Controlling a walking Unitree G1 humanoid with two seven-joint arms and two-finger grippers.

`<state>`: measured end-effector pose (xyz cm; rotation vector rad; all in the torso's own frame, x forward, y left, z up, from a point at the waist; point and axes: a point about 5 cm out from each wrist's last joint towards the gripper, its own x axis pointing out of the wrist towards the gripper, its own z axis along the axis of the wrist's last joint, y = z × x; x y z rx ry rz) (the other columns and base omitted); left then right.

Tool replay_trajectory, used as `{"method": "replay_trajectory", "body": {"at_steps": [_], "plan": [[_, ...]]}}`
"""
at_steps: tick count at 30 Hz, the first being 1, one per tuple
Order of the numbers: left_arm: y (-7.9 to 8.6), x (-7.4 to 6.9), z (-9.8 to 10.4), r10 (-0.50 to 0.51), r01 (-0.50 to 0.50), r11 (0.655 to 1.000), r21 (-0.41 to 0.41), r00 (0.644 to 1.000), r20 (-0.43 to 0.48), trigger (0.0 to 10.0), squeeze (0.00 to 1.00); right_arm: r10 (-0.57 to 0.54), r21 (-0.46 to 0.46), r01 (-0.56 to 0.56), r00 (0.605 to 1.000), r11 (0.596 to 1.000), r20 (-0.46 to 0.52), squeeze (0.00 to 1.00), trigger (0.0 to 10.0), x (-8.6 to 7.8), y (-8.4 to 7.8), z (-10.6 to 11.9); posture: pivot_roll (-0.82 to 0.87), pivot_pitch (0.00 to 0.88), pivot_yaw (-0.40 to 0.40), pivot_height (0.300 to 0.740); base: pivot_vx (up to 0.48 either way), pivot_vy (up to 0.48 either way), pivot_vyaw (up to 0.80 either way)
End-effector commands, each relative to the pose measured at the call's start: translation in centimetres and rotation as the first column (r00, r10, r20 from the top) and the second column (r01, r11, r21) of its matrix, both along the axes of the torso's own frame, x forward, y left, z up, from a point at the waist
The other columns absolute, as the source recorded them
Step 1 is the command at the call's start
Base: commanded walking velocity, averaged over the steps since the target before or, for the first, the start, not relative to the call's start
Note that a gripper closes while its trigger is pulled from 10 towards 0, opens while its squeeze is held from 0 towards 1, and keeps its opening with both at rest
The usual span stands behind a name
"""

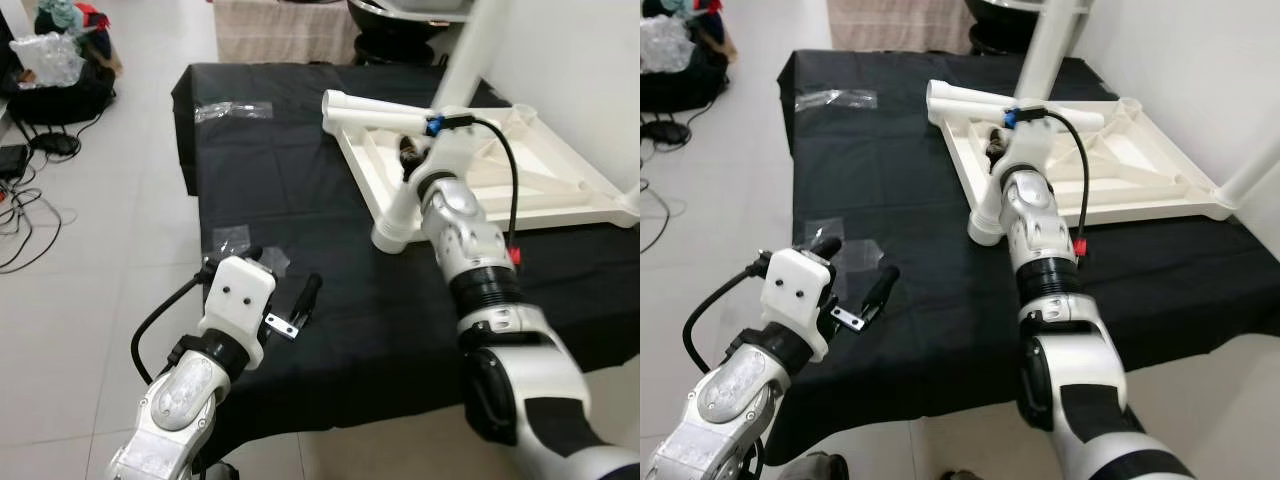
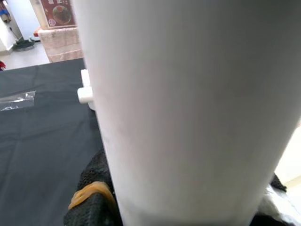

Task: Building children table

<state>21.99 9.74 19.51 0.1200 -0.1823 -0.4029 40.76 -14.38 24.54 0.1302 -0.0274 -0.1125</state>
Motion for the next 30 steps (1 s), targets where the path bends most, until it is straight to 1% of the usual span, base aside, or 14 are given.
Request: {"method": "replay_trajectory", "body": {"at_steps": [1, 4, 5, 10, 11, 12, 15, 19, 21, 22, 23, 25, 26, 30], "plan": [[-0.3, -0.1, -0.4, -0.015, 0.015, 1.000, 0.002, 1.000, -0.016, 10.0, 0.00, 0.063, 0.017, -0.062, 0.989, 0.998, -0.134, 0.00, 10.0, 0.0, 1.5, -2.3, 0.09, 0.140, -0.116, 0.740, 0.000, 0.000, 0.00], [-0.2, 0.0, -0.4, -0.014, 0.014, 1.000, 0.002, 1.000, -0.016, 10.0, 0.00, 0.160, 0.009, -0.160, 0.986, 0.987, -0.055, 0.00, 10.0, 0.3, 3.4, -1.2, 0.09, 0.140, -0.117, 0.740, 0.000, 0.000, 0.00], [-0.2, 0.0, -0.4, -0.013, 0.013, 1.000, 0.001, 1.000, -0.015, 10.0, 0.00, 0.195, 0.020, -0.195, 0.980, 0.981, -0.027, 1.00, 10.0, 0.4, 3.8, -1.1, 0.09, 0.141, -0.119, 0.740, 0.000, 0.000, 0.00], [-0.2, 0.0, -0.3, -0.010, 0.010, 1.000, 0.000, 1.000, -0.014, 10.0, 0.00, 0.252, 0.041, -0.253, 0.967, 0.967, 0.023, 1.00, 10.0, 0.5, 3.8, -0.8, 0.09, 0.143, -0.121, 0.740, 0.000, 0.000, 0.00], [-0.2, 0.0, -0.3, -0.010, 0.010, 1.000, -0.001, 1.000, -0.014, 10.0, 0.00, 0.252, 0.028, -0.253, 0.967, 0.967, 0.036, 0.12, 10.0, 0.6, 3.6, -0.6, 0.09, 0.143, -0.121, 0.740, 0.000, 0.000, 0.00], [-0.2, 0.0, -0.3, -0.009, 0.009, 1.000, -0.002, 1.000, -0.014, 10.0, 0.00, 0.316, 0.050, -0.318, 0.948, 0.947, 0.044, 0.00, 10.0, 0.6, 3.5, -0.4, 0.09, 0.143, -0.119, 0.740, 0.000, 0.000, 0.00], [-0.2, 0.0, -0.3, -0.009, 0.009, 1.000, -0.002, 1.000, -0.014, 10.0, 0.00, 0.316, 0.050, -0.318, 0.948, 0.947, 0.044, 0.00, 10.0, 0.6, 3.5, -0.4, 0.09, 0.143, -0.119, 0.740, 0.000, 0.000, 0.00], [-0.1, 0.0, -0.3, -0.010, 0.010, 1.000, 0.000, 1.000, -0.014, 10.0, 0.00, 0.495, 0.037, -0.497, 0.867, 0.867, 0.049, 0.00, 10.0, 0.5, 3.0, -0.5, 0.09, 0.142, -0.120, 0.740, 0.000, 0.000, 0.00], [-0.1, 0.0, -0.3, -0.010, 0.010, 1.000, 0.001, 1.000, -0.012, 10.0, 0.00, 0.825, -0.003, -0.828, 0.559, 0.561, 0.080, 0.00, 10.0, -1.6, 3.1, -0.7, 0.09, 0.140, -0.121, 0.740, 0.000, 0.000, 0.00], [-0.1, 0.0, -0.3, -0.010, 0.010, 1.000, 0.001, 1.000, -0.012, 10.0, 0.00, 0.825, -0.003, -0.828, 0.559, 0.561, 0.080, 0.00, 10.0, -1.6, 3.1, -0.7, 0.09, 0.140, -0.121, 0.740, 0.000, 0.000, 0.00], [-0.1, 0.0, -0.3, -0.011, 0.011, 1.000, 0.002, 1.000, -0.012, 10.0, 0.00, 0.913, -0.027, -0.915, 0.400, 0.404, 0.083, 0.00, 10.0, -2.9, 3.2, -0.9, 0.09, 0.140, -0.121, 0.740, 0.000, 0.000, 0.00], [-0.1, 0.0, -0.3, -0.011, 0.011, 1.000, 0.002, 1.000, -0.012, 10.0, 0.00, 0.913, -0.027, -0.915, 0.400, 0.404, 0.083, 0.00, 10.0, -2.9, 3.2, -0.9, 0.09, 0.140, -0.121, 0.740, 0.000, 0.000, 0.00], [-0.1, -0.1, -0.3, -0.011, 0.012, 1.000, 0.002, 1.000, -0.013, 10.0, 0.00, 0.955, -0.036, -0.957, 0.283, 0.287, 0.087, 0.00, 10.0, -3.8, 3.3, -1.0, 0.10, 0.136, -0.122, 0.740, 0.000, 0.000, 0.00], [-0.1, -0.1, -0.4, -0.014, 0.014, 1.000, 0.001, 1.000, -0.014, 10.0, 0.00, 0.977, -0.046, -0.979, 0.192, 0.197, 0.095, 0.00, 10.0, -4.5, 3.5, -0.9, 0.10, 0.133, -0.119, 0.740, 0.000, 0.000, 0.00]]}}
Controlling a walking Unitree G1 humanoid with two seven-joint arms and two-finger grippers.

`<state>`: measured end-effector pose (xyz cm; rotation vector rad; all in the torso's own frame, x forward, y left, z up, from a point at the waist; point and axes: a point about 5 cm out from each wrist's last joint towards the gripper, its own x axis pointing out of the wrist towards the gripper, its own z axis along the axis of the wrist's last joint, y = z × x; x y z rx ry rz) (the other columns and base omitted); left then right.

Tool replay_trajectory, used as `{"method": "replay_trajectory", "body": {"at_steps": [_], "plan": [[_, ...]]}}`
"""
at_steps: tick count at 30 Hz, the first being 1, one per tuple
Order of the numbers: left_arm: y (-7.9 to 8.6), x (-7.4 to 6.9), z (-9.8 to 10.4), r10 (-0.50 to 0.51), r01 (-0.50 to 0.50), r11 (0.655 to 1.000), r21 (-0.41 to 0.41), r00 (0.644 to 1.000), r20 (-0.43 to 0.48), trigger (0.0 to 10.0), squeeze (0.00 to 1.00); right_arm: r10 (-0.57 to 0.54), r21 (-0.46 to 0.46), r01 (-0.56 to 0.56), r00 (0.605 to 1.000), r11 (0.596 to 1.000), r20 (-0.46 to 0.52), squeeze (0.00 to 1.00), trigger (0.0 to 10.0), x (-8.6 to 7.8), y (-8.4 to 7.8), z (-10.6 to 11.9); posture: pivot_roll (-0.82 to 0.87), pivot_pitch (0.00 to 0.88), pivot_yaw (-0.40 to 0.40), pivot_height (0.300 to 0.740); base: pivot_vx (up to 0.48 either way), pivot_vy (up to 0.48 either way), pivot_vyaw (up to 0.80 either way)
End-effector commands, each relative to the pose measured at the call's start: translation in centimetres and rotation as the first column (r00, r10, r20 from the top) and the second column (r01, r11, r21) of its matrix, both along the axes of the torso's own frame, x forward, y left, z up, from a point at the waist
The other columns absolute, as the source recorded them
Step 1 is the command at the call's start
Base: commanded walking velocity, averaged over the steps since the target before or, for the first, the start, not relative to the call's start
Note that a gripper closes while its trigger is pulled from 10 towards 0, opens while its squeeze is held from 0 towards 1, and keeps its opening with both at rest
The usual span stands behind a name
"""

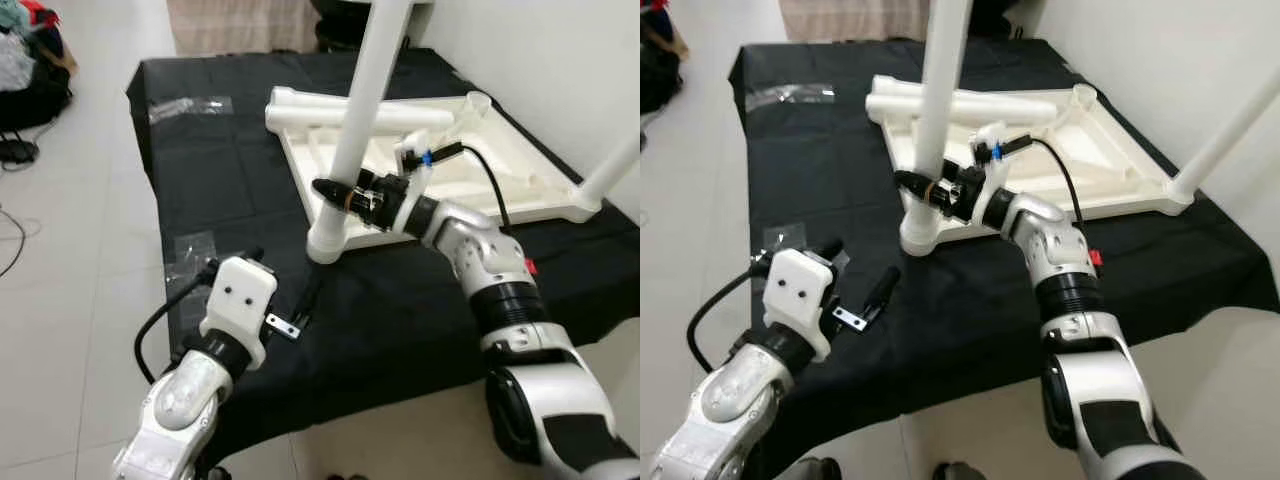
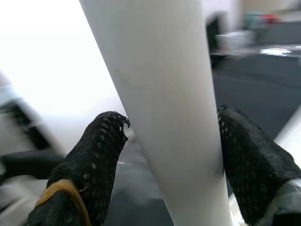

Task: Building children table

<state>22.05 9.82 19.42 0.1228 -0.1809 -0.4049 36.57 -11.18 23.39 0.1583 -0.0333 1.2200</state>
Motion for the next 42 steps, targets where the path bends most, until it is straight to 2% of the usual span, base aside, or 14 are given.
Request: {"method": "replay_trajectory", "body": {"at_steps": [1, 12, 13, 29, 30, 31, 32, 33, 34, 35, 36, 37, 39, 42], "plan": [[-0.2, -0.2, -0.3, -0.013, 0.013, 1.000, -0.002, 1.000, -0.013, 10.0, 0.00, 0.066, 0.011, -0.066, 0.998, 0.998, 0.017, 0.00, 10.0, -0.3, 0.3, 0.4, 0.10, 0.133, -0.119, 0.740, 0.000, 0.000, 0.00], [-0.4, -0.3, -0.3, -0.018, 0.018, 1.000, -0.002, 1.000, -0.011, 10.0, 0.00, 0.180, -0.012, -0.180, 0.979, 0.984, 0.096, 0.00, 10.0, -0.8, 1.8, 1.7, 0.10, 0.126, -0.120, 0.740, 0.000, 0.000, 0.00], [-0.4, -0.3, -0.3, -0.018, 0.018, 1.000, -0.002, 1.000, -0.011, 10.0, 0.00, 0.203, -0.027, -0.201, 0.973, 0.979, 0.109, 0.00, 0.0, -1.1, 2.2, 1.7, 0.10, 0.124, -0.122, 0.740, 0.000, 0.000, 0.00], [-0.4, -0.2, -0.3, -0.017, 0.017, 1.000, -0.004, 1.000, -0.010, 10.0, 0.00, 0.138, -0.055, -0.131, 0.981, 0.990, 0.136, 0.00, 0.0, -0.7, 3.0, 1.6, 0.10, 0.121, -0.124, 0.740, 0.000, 0.000, 0.00], [-0.4, -0.2, -0.2, -0.015, 0.015, 1.000, -0.003, 1.000, -0.009, 10.0, 0.00, -0.141, -0.052, 0.147, 0.984, 0.988, 0.108, 0.00, 0.0, 1.1, 2.1, 1.4, 0.10, 0.131, -0.124, 0.740, 0.000, 0.000, 0.00], [-0.4, -0.2, -0.2, -0.015, 0.015, 1.000, -0.003, 1.000, -0.009, 10.0, 0.00, -0.141, -0.052, 0.147, 0.984, 0.988, 0.108, 0.00, 0.0, 1.1, 2.1, 1.4, 0.10, 0.131, -0.124, 0.740, 0.000, 0.000, 0.00], [-0.3, -0.2, -0.2, -0.014, 0.014, 1.000, -0.002, 1.000, -0.008, 10.0, 0.00, -0.414, -0.055, 0.417, 0.908, 0.907, 0.065, 0.00, 0.0, 2.7, 0.8, 1.0, 0.10, 0.134, -0.121, 0.740, 0.000, 0.000, 0.00], [-0.3, -0.1, -0.2, -0.013, 0.013, 1.000, -0.001, 1.000, -0.008, 10.0, 0.00, -0.627, -0.073, 0.627, 0.779, 0.776, 0.024, 0.00, 0.0, 3.8, -0.7, 0.5, 0.10, 0.134, -0.121, 0.740, 0.000, 0.000, 0.00], [-0.3, -0.1, -0.2, -0.013, 0.013, 1.000, -0.001, 1.000, -0.008, 10.0, 0.00, -0.627, -0.073, 0.627, 0.779, 0.776, 0.024, 0.00, 0.0, 3.8, -0.7, 0.5, 0.10, 0.134, -0.121, 0.740, 0.000, 0.000, 0.00], [-0.3, -0.1, -0.2, -0.014, 0.014, 1.000, -0.001, 1.000, -0.008, 10.0, 0.00, -0.773, -0.109, 0.770, 0.634, 0.628, 0.027, 0.00, 0.0, 4.3, -2.0, 0.1, 0.09, 0.134, -0.119, 0.740, 0.000, 0.000, 0.00], [-0.3, -0.1, -0.2, -0.014, 0.014, 1.000, -0.001, 1.000, -0.008, 10.0, 0.00, -0.773, -0.109, 0.770, 0.634, 0.628, 0.027, 0.00, 0.0, 4.3, -2.0, 0.1, 0.09, 0.134, -0.119, 0.740, 0.000, 0.000, 0.00], [-0.3, -0.1, -0.2, -0.016, 0.016, 1.000, -0.001, 1.000, -0.007, 10.0, 0.00, -0.901, -0.142, 0.894, 0.434, 0.426, 0.028, 0.00, 0.0, 4.3, -3.8, -0.4, 0.09, 0.135, -0.119, 0.740, 0.000, 0.000, 0.00], [-0.3, -0.1, -0.2, -0.016, 0.016, 1.000, -0.001, 1.000, -0.007, 10.0, 0.00, -0.901, -0.142, 0.894, 0.434, 0.426, 0.028, 0.00, 0.0, 4.3, -3.8, -0.4, 0.09, 0.135, -0.119, 0.740, 0.000, 0.000, 0.00], [-0.4, 0.0, -0.2, -0.018, 0.018, 1.000, -0.001, 1.000, -0.006, 10.0, 0.00, -0.949, -0.137, 0.941, 0.314, 0.310, 0.003, 0.00, 0.0, 3.8, -4.1, -0.7, 0.09, 0.136, -0.117, 0.740, 0.000, 0.000, 0.00]]}}
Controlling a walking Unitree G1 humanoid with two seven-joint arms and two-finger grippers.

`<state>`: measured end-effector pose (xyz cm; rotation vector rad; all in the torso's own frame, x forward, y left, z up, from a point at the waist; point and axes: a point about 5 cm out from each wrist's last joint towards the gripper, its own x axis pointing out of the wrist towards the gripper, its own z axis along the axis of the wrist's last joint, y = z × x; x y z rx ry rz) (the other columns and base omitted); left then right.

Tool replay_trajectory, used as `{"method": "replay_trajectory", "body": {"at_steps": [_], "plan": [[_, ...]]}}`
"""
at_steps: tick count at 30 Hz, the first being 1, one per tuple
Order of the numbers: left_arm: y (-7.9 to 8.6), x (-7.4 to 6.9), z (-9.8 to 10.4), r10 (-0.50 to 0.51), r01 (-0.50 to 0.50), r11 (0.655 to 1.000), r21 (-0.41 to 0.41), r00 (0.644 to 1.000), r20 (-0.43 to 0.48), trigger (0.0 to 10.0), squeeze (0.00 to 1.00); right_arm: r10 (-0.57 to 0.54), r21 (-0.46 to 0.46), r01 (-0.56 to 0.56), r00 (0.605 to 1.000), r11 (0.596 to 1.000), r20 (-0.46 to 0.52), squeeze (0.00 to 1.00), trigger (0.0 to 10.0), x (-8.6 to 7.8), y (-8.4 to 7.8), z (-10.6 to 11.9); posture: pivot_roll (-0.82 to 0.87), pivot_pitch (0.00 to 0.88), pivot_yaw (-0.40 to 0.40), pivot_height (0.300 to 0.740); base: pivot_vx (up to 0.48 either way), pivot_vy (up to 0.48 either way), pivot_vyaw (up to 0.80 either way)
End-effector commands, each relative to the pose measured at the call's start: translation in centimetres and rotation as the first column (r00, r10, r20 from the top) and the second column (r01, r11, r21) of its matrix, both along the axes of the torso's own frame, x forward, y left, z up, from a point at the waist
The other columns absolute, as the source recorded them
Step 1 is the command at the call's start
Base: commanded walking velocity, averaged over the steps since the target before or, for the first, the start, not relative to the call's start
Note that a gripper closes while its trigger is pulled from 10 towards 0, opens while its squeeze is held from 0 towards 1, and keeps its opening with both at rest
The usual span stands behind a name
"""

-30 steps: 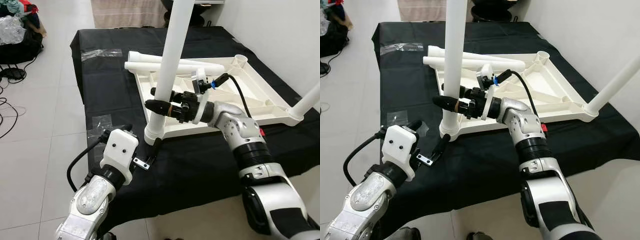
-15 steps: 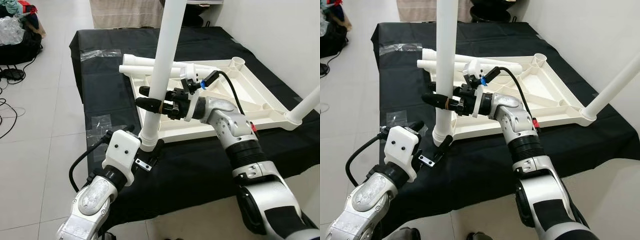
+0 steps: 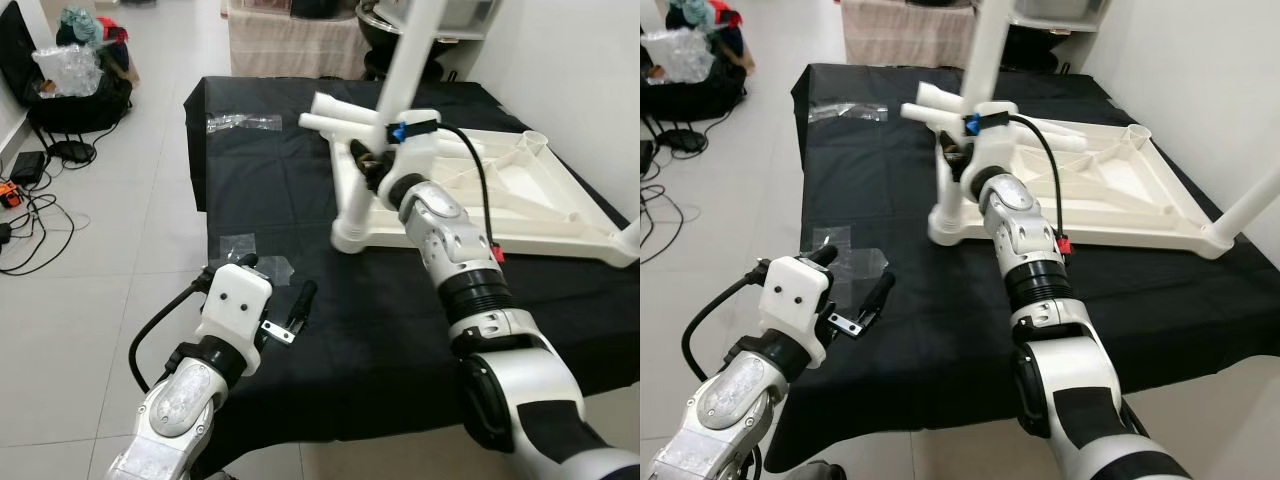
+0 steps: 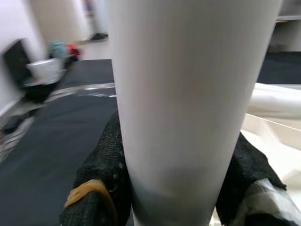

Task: Building children table

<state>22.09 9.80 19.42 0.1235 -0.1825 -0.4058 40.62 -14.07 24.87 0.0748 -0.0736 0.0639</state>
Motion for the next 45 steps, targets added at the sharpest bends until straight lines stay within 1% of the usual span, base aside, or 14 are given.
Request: {"method": "replay_trajectory", "body": {"at_steps": [1, 11, 12, 17, 18, 21, 22, 32, 35, 38, 39, 41, 42, 45], "plan": [[-0.4, 0.0, -0.2, -0.017, 0.017, 1.000, -0.002, 1.000, -0.008, 10.0, 0.00, -0.153, -0.019, 0.152, 0.984, 0.988, -0.096, 0.00, 0.0, -0.7, -1.1, -2.3, 0.09, 0.137, -0.116, 0.740, 0.000, 0.000, 0.00], [-0.2, -0.1, -0.2, -0.012, 0.012, 1.000, -0.002, 1.000, -0.008, 10.0, 0.00, -0.366, 0.006, 0.371, 0.921, 0.929, -0.135, 0.00, 0.0, -2.3, 1.7, -2.9, 0.09, 0.139, -0.122, 0.740, 0.000, 0.000, 0.00], [-0.3, -0.1, -0.2, -0.012, 0.012, 1.000, -0.002, 1.000, -0.008, 10.0, 0.00, -0.332, 0.029, 0.339, 0.934, 0.940, -0.132, 0.00, 10.0, -2.2, 2.4, -2.7, 0.09, 0.140, -0.123, 0.740, 0.000, 0.000, 0.00], [-0.3, -0.1, -0.2, -0.012, 0.012, 1.000, -0.004, 1.000, -0.009, 10.0, 0.00, -0.313, 0.041, 0.317, 0.946, 0.948, -0.084, 0.00, 10.0, -2.2, 2.8, -1.8, 0.09, 0.141, -0.123, 0.740, 0.000, 0.000, 0.00], [-0.3, -0.1, -0.2, -0.012, 0.012, 1.000, -0.004, 1.000, -0.009, 10.0, 0.00, -0.313, 0.038, 0.315, 0.948, 0.948, -0.048, 1.00, 10.0, -2.3, 2.7, -1.3, 0.09, 0.141, -0.123, 0.740, 0.000, 0.000, 0.00], [-0.3, 0.0, -0.2, -0.011, 0.011, 1.000, -0.004, 1.000, -0.009, 10.0, 0.00, -0.319, 0.033, 0.319, 0.948, 0.947, -0.014, 1.00, 10.0, -2.4, 2.5, -0.9, 0.09, 0.141, -0.123, 0.740, 0.000, 0.000, 0.00], [-0.3, 0.0, -0.2, -0.011, 0.011, 1.000, -0.005, 1.000, -0.008, 10.0, 0.00, -0.316, 0.023, 0.315, 0.948, 0.949, 0.027, 0.00, 10.0, -2.0, 1.9, -0.1, 0.09, 0.141, -0.123, 0.740, 0.000, 0.000, 0.00], [-0.3, 0.0, -0.2, -0.011, 0.011, 1.000, -0.004, 1.000, -0.007, 10.0, 0.00, -0.150, 0.051, 0.145, 0.983, 0.988, 0.104, 0.00, 10.0, -0.4, 0.8, 1.4, 0.09, 0.138, -0.124, 0.740, 0.000, 0.000, 0.00], [-0.3, 0.0, -0.2, -0.012, 0.012, 1.000, -0.004, 1.000, -0.006, 10.0, 0.00, 0.115, 0.044, -0.120, 0.988, 0.992, 0.106, 0.00, 10.0, 0.1, 1.2, 1.4, 0.09, 0.129, -0.120, 0.740, 0.000, 0.000, 0.00], [-0.3, -0.1, -0.2, -0.013, 0.013, 1.000, -0.003, 1.000, -0.004, 10.0, 0.00, 0.446, 0.044, -0.450, 0.892, 0.892, 0.075, 0.00, 10.0, -0.4, 2.3, 0.4, 0.10, 0.124, -0.119, 0.740, 0.000, 0.000, 0.00], [-0.3, -0.1, -0.2, -0.013, 0.013, 1.000, -0.003, 1.000, -0.004, 10.0, 0.00, 0.446, 0.044, -0.450, 0.892, 0.892, 0.075, 0.00, 10.0, -0.4, 2.3, 0.4, 0.10, 0.124, -0.119, 0.740, 0.000, 0.000, 0.00], [-0.4, -0.1, -0.2, -0.015, 0.015, 1.000, -0.001, 1.000, -0.003, 10.0, 0.00, 0.744, 0.024, -0.745, 0.667, 0.667, 0.041, 0.00, 10.0, -2.3, 3.3, -1.0, 0.10, 0.121, -0.120, 0.740, 0.000, 0.000, 0.00], [-0.4, -0.1, -0.2, -0.015, 0.015, 1.000, -0.001, 1.000, -0.003, 10.0, 0.00, 0.744, 0.024, -0.745, 0.667, 0.667, 0.041, 0.00, 10.0, -2.3, 3.3, -1.0, 0.10, 0.121, -0.120, 0.740, 0.000, 0.000, 0.00], [-0.3, -0.1, -0.1, -0.015, 0.015, 1.000, 0.002, 1.000, -0.001, 10.0, 0.00, 0.906, 0.010, -0.906, 0.422, 0.422, 0.020, 0.00, 10.0, -4.5, 3.9, -1.8, 0.11, 0.120, -0.121, 0.740, 0.000, 0.000, 0.00]]}}
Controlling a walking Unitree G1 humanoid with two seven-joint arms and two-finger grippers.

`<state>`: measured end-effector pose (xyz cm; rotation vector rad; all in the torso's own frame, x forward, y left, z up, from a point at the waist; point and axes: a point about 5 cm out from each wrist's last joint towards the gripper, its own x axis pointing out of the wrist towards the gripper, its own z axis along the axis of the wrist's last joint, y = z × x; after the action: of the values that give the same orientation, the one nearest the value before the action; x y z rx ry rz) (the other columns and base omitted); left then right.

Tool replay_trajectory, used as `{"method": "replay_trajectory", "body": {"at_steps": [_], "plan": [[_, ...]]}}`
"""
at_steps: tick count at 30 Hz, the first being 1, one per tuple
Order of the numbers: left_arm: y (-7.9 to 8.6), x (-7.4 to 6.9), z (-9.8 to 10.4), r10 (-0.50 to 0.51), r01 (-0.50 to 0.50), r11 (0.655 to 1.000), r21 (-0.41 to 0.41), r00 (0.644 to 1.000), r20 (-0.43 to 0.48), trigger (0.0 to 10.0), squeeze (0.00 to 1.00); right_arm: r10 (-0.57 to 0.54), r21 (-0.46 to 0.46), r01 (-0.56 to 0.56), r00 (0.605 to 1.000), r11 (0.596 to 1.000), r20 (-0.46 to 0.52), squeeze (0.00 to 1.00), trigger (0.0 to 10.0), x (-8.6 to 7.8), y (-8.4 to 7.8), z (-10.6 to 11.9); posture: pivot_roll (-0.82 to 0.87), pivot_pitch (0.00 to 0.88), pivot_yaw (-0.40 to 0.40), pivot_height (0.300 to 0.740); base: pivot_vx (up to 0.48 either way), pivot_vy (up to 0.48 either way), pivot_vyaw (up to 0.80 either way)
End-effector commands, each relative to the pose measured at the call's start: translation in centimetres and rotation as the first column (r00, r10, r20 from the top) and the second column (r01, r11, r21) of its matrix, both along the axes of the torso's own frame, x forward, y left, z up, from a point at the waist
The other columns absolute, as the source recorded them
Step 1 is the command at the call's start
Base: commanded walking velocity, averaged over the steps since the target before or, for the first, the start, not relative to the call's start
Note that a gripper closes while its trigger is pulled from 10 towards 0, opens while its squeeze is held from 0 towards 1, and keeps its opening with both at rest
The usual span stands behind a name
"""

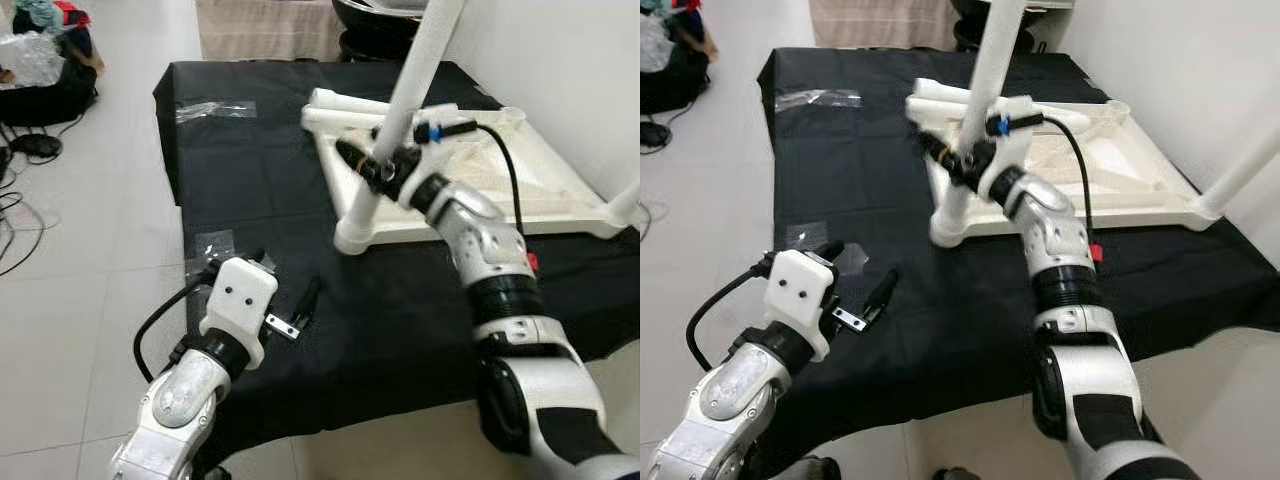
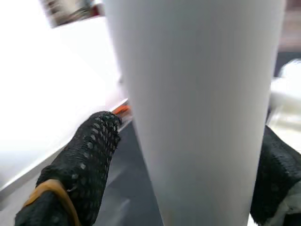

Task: Building children table

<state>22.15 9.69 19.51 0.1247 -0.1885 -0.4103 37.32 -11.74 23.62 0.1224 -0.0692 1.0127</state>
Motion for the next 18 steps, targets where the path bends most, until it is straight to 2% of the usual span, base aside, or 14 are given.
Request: {"method": "replay_trajectory", "body": {"at_steps": [1, 11, 12, 18], "plan": [[-0.2, -0.2, -0.2, -0.009, 0.009, 1.000, 0.002, 1.000, -0.007, 10.0, 0.00, 0.225, 0.004, -0.225, 0.974, 0.974, -0.014, 0.00, 10.0, -1.5, 1.6, -0.3, 0.11, 0.119, -0.121, 0.740, 0.000, 0.000, 0.00], [-0.3, -0.2, -0.2, -0.014, 0.014, 1.000, -0.001, 1.000, -0.009, 10.0, 0.00, 0.345, 0.034, -0.346, 0.938, 0.938, 0.028, 0.00, 10.0, -1.3, 1.5, 0.9, 0.10, 0.118, -0.122, 0.740, 0.000, 0.000, 0.00], [-0.3, -0.2, -0.2, -0.015, 0.015, 1.000, -0.001, 1.000, -0.009, 10.0, 0.00, 0.354, 0.028, -0.355, 0.935, 0.935, 0.029, 0.00, 0.2, -1.3, 1.5, 1.0, 0.10, 0.118, -0.124, 0.740, 0.000, 0.000, 0.00], [-0.4, -0.2, -0.3, -0.015, 0.015, 1.000, -0.003, 1.000, -0.012, 10.0, 0.00, 0.325, 0.041, -0.326, 0.945, 0.944, 0.029, 0.00, 0.0, -1.0, 1.6, 1.1, 0.10, 0.124, -0.125, 0.740, 0.000, 0.000, 0.00]]}}
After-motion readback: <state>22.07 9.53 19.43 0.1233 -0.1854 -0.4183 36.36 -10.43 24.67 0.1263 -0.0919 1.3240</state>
